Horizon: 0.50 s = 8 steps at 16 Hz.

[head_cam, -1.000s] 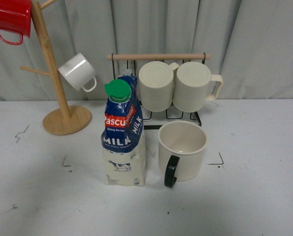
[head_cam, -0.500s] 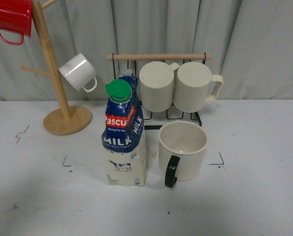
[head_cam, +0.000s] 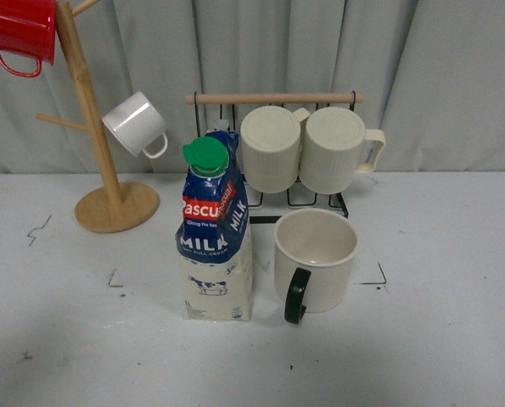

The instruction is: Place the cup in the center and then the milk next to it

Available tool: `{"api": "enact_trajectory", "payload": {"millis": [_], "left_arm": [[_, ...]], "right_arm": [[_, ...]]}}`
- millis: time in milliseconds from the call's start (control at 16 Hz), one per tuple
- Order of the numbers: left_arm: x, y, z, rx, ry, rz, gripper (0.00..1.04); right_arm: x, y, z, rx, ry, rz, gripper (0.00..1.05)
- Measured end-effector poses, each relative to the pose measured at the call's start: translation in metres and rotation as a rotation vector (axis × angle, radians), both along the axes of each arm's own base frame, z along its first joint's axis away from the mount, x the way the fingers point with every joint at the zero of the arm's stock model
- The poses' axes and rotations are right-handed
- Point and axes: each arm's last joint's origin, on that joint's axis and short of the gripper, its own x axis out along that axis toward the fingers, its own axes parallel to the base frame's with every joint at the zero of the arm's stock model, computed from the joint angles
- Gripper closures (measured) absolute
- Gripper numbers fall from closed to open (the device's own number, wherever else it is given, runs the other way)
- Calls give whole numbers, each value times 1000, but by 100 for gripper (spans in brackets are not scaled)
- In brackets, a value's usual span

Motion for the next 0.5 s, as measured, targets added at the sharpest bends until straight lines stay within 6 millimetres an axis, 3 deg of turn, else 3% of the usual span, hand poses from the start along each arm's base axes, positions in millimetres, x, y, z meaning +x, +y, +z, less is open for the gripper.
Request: {"api": "enact_trajectory", "payload": {"millis": [438, 500], "left_arm": [[-8, 0, -1, 0, 3, 0, 103], [-20, 0, -1, 0, -10, -3, 103]], "right_arm": [[0, 0, 0, 0, 0, 0, 6], [0, 0, 0, 0, 0, 0, 6]]}}
